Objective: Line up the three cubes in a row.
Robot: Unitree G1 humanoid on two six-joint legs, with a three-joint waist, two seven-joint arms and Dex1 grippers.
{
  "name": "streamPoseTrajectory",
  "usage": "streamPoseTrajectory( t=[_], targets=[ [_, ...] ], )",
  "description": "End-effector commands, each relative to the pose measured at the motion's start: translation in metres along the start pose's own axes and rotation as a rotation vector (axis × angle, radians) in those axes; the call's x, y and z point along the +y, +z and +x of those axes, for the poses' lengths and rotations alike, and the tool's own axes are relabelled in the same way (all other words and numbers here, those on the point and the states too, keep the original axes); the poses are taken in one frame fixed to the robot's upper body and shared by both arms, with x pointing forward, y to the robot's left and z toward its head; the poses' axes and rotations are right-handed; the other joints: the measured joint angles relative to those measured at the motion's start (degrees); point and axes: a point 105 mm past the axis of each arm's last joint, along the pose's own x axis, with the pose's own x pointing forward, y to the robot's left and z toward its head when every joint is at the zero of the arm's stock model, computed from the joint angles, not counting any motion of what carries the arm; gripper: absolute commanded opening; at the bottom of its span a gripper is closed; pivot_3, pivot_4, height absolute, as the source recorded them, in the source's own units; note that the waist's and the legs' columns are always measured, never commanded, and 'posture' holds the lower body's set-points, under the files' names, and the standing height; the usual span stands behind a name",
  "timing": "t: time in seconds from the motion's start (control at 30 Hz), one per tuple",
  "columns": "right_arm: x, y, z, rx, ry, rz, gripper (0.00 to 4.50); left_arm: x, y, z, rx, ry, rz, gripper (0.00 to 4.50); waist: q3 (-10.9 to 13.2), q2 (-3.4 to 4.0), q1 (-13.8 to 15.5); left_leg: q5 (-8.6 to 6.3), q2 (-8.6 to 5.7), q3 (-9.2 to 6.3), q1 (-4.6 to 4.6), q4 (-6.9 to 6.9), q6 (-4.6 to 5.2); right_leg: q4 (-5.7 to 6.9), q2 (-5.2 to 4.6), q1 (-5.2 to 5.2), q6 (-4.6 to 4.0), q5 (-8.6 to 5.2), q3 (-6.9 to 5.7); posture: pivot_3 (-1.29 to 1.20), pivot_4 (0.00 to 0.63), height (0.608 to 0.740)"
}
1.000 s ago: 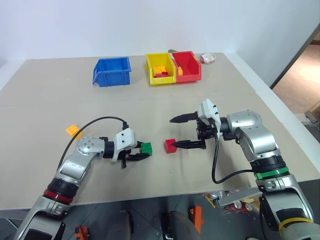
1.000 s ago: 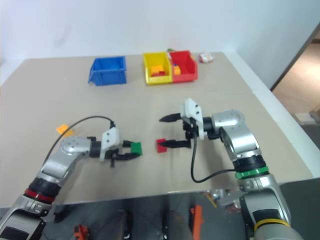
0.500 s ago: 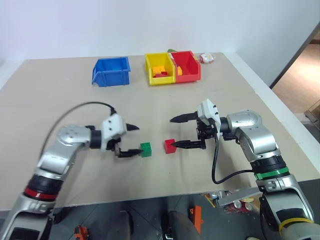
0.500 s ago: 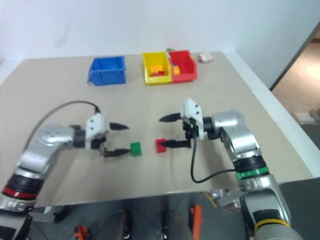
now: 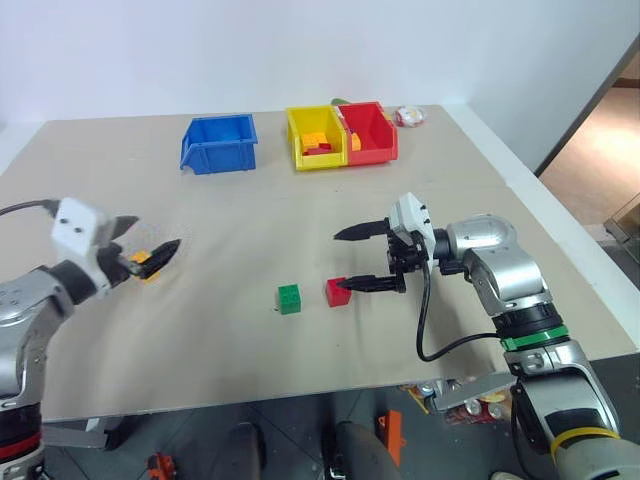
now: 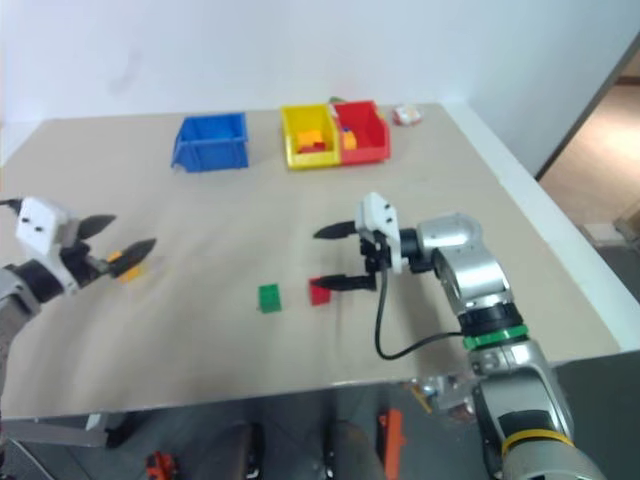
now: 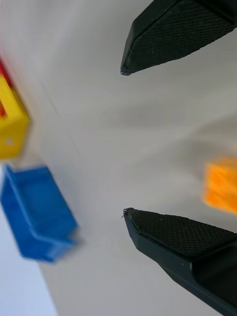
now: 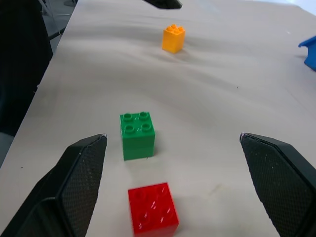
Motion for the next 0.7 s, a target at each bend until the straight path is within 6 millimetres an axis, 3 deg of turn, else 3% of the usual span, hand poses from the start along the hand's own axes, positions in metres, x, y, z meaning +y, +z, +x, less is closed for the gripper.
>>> streamPoseTrajectory(
  t=[0.03,0.23,0.43,0.7],
  targets=[
    [-0.004,0.010,-0.001,-0.004,0.008,-0.049,4.50,0.024,0.001,-0.011,-0.001,0.018,0.043,4.46,-0.01,-0.02,0.00,0.00,0.00,0.01,0.00,0.00,0.00,0.00,-0.01,0.00,-0.01,-0.01,-0.01,0.00,0.150,0.740],
    [-0.002,0.019,-0.002,-0.066,0.025,0.031,4.50,0.036,-0.025,-0.004,0.093,-0.064,0.030,4.46,-0.01,-0.02,0.12,-0.02,-0.03,0.08,-0.09,-0.01,-0.03,-0.01,-0.16,-0.05,-0.05,-0.04,-0.05,0.00,0.150,0.740],
    [-0.020,0.035,0.001,-0.192,-0.113,0.043,4.50,0.037,-0.036,0.004,0.136,-0.128,0.070,4.46,-0.03,-0.05,0.01,-0.03,0.04,0.10,-0.09,-0.03,-0.05,0.00,-0.12,-0.09,-0.06,-0.03,-0.09,0.00,0.150,0.740],
    [-0.011,0.028,0.006,-0.146,-0.073,0.004,4.50,0.036,-0.051,0.008,0.194,-0.154,0.081,4.46,-0.03,-0.05,0.00,-0.04,0.06,0.10,-0.10,-0.09,-0.07,0.01,-0.09,-0.12,0.03,0.01,-0.10,0.00,0.150,0.740]
  ],
)
